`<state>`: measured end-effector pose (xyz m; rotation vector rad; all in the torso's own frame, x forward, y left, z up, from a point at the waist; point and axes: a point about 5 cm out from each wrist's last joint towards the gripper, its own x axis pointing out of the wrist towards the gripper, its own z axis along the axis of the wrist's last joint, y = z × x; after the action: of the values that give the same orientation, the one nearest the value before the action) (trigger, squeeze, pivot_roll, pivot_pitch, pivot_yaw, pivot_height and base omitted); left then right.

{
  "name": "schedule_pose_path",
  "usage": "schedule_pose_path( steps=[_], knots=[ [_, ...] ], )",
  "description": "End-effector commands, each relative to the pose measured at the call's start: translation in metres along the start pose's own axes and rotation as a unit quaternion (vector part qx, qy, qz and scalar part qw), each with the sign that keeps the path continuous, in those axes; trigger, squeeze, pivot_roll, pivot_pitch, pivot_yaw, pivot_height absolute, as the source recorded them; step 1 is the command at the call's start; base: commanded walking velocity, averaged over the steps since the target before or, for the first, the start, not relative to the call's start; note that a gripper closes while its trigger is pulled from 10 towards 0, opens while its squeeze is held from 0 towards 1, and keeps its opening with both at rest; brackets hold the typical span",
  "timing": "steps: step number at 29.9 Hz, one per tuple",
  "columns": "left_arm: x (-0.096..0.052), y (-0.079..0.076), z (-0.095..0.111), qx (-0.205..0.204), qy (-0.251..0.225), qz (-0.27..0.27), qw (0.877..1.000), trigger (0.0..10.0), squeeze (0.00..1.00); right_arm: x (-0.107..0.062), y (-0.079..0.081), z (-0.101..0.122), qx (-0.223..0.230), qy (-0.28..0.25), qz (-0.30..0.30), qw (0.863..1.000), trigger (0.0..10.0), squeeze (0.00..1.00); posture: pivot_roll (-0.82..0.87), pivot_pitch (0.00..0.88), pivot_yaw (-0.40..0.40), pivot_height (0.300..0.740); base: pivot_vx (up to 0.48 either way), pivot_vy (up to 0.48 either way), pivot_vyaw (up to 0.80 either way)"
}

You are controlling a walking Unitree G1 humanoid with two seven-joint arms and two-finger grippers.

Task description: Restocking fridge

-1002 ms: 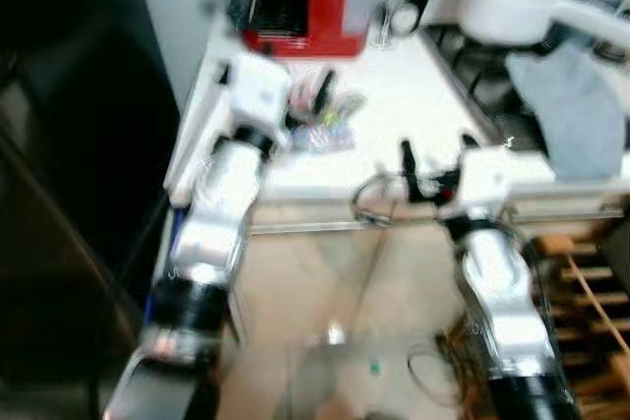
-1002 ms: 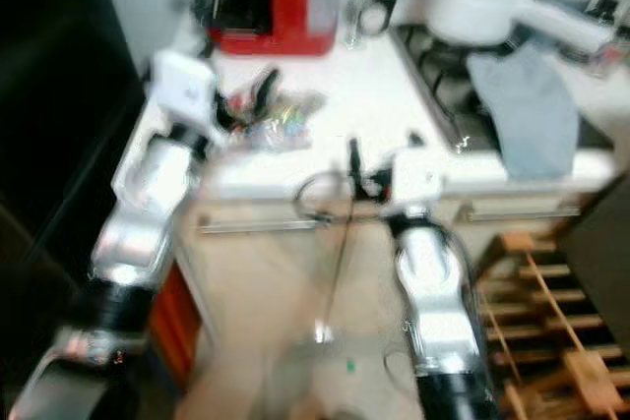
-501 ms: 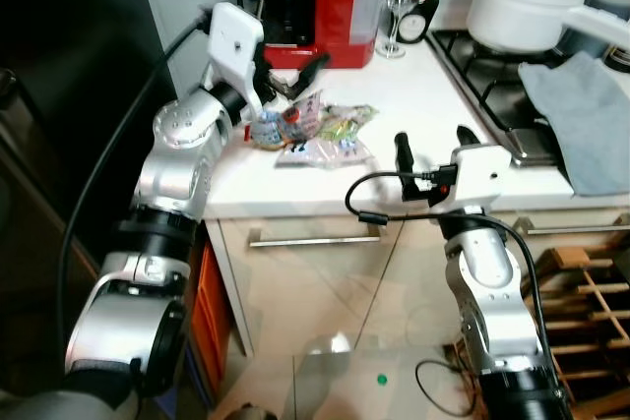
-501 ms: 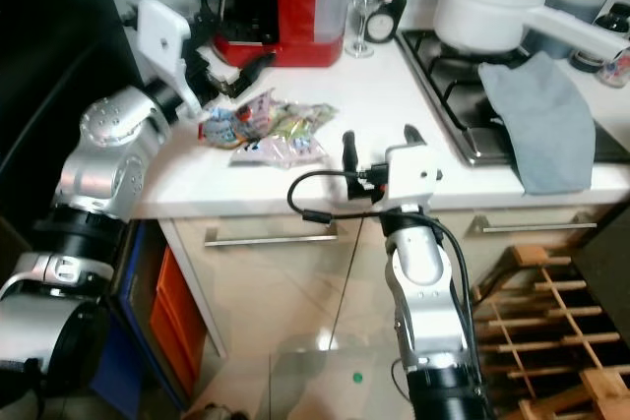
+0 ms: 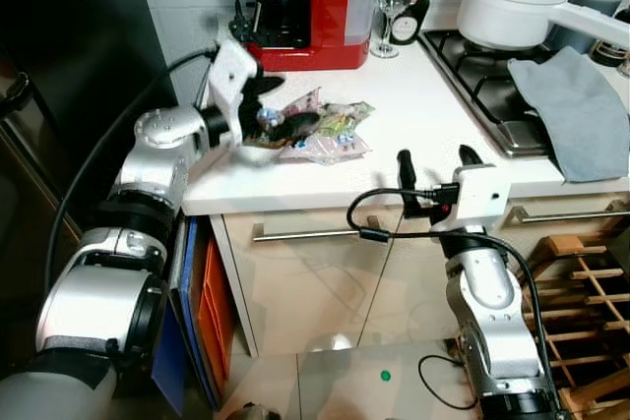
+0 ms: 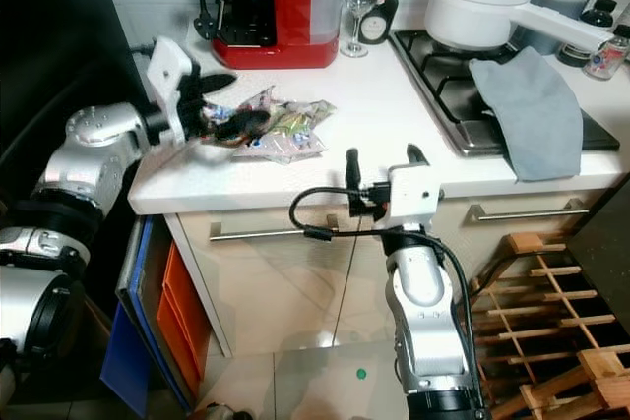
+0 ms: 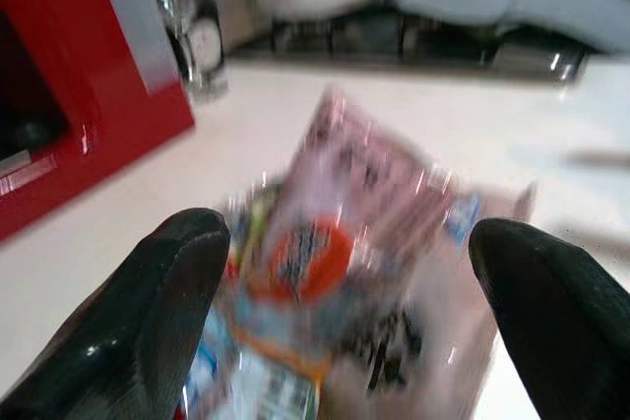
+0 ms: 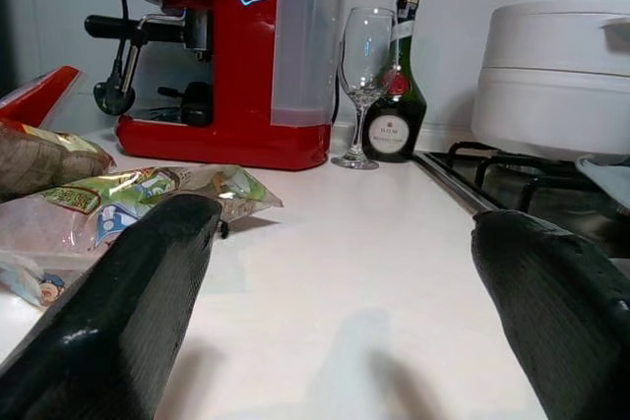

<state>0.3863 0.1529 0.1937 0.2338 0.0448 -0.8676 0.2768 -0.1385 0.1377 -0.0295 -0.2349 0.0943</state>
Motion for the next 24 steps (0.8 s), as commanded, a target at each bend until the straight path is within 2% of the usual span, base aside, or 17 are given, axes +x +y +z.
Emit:
schedule_pose_path(
  steps=[1, 5, 10, 15, 16, 18, 21, 23, 24],
  knots=[
    [0.001, 0.004, 0.008, 0.021, 0.004, 0.002, 1.000, 10.0, 0.00, 0.000, 0.001, 0.005, -0.002, -0.013, 0.001, 1.000, 10.0, 0.00, -0.12, 0.000, 0.041, 0.740, 0.000, 0.000, 0.00],
    [0.002, 0.005, -0.008, 0.024, 0.046, 0.028, 0.998, 10.0, 0.00, -0.002, 0.002, 0.007, 0.001, -0.013, 0.003, 1.000, 10.0, 0.00, -0.12, 0.000, 0.041, 0.740, 0.000, 0.000, 0.00],
    [0.004, 0.005, -0.014, 0.036, 0.065, 0.050, 0.996, 10.0, 0.00, -0.006, -0.001, 0.007, -0.003, -0.012, 0.004, 1.000, 10.0, 0.00, -0.14, 0.000, 0.046, 0.740, 0.000, 0.000, 0.00],
    [0.011, -0.010, -0.039, 0.039, 0.142, 0.030, 0.989, 10.0, 0.00, -0.006, -0.002, 0.005, -0.006, -0.004, -0.002, 1.000, 10.0, 0.00, -0.15, 0.000, 0.031, 0.740, 0.000, 0.000, 0.00],
    [0.012, -0.012, -0.043, 0.039, 0.156, 0.029, 0.986, 0.0, 0.00, -0.005, 0.000, 0.006, -0.005, -0.006, 0.001, 1.000, 10.0, 0.00, -0.16, 0.000, 0.030, 0.740, 0.000, 0.000, 0.00],
    [0.015, -0.013, -0.043, 0.034, 0.155, 0.036, 0.987, 0.0, 0.00, -0.002, 0.002, 0.009, -0.006, -0.011, 0.012, 1.000, 10.0, 0.00, -0.16, 0.000, 0.020, 0.740, 0.000, 0.000, 0.00],
    [0.019, -0.007, -0.033, 0.023, 0.126, 0.093, 0.987, 0.0, 0.00, 0.002, 0.002, 0.009, -0.009, -0.010, 0.020, 1.000, 10.0, 0.00, -0.14, 0.000, 0.012, 0.740, 0.000, 0.000, 0.00],
    [0.021, -0.004, -0.029, -0.004, 0.098, 0.128, 0.987, 0.0, 0.00, 0.004, 0.000, 0.007, -0.010, -0.009, 0.020, 1.000, 10.0, 0.00, -0.14, 0.000, 0.016, 0.740, 0.000, 0.000, 0.00],
    [0.023, -0.007, -0.030, -0.036, 0.077, 0.138, 0.987, 0.0, 0.00, 0.006, 0.000, 0.005, -0.008, -0.007, 0.018, 1.000, 10.0, 0.00, -0.13, 0.000, 0.023, 0.740, 0.000, 0.000, 0.00]
  ],
)
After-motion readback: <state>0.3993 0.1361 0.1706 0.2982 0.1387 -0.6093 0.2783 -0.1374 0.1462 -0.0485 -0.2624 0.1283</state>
